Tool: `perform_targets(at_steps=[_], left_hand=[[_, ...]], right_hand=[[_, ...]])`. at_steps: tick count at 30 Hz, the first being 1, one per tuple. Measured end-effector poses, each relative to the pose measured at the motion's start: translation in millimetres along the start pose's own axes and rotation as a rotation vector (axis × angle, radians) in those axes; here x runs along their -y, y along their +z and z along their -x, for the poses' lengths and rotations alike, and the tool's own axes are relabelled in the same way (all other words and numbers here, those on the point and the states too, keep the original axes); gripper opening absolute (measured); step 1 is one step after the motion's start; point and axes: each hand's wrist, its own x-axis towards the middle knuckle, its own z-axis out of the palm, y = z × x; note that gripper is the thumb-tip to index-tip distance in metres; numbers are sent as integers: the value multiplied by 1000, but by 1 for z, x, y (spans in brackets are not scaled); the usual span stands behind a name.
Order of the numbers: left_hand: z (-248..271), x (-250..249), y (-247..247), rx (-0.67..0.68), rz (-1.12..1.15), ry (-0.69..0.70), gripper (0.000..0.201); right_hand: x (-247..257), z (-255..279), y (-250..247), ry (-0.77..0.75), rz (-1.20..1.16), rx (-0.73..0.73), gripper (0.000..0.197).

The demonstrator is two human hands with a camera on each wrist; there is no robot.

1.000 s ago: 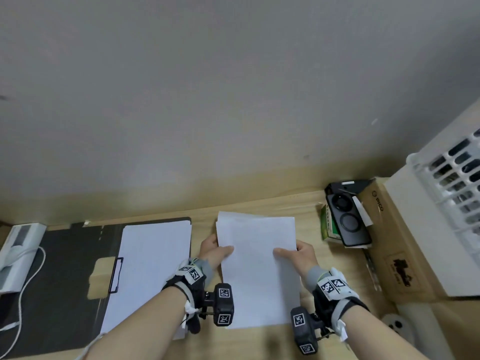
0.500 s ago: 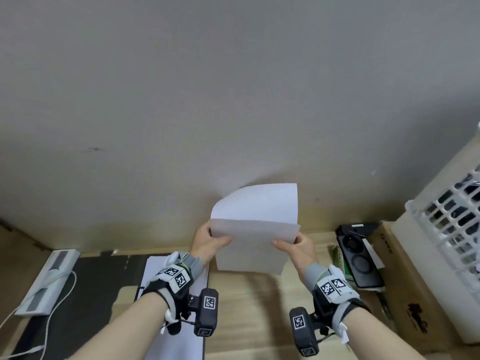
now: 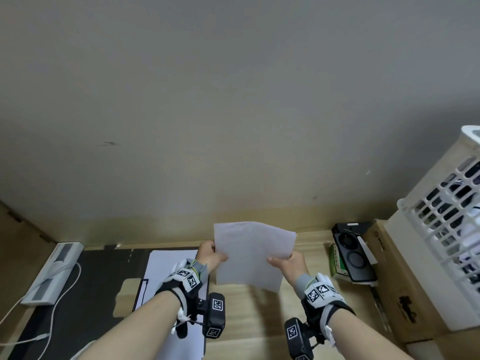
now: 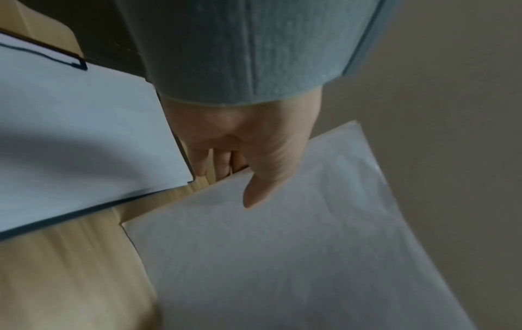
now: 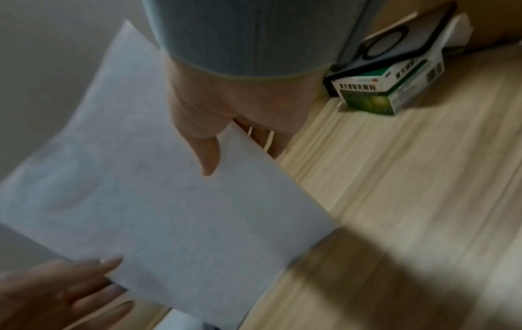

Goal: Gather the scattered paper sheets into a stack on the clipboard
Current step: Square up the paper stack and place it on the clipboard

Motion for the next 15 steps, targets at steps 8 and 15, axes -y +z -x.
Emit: perform_targets(at_steps=[8,15], left_hand=[[4,36,-30,36,160,29,20],[-21,92,-87,-22,-567,-272,70]], right_hand=[[-17,5,27,16,-11,-6,5],[-55,4,71,63,32,103,7]])
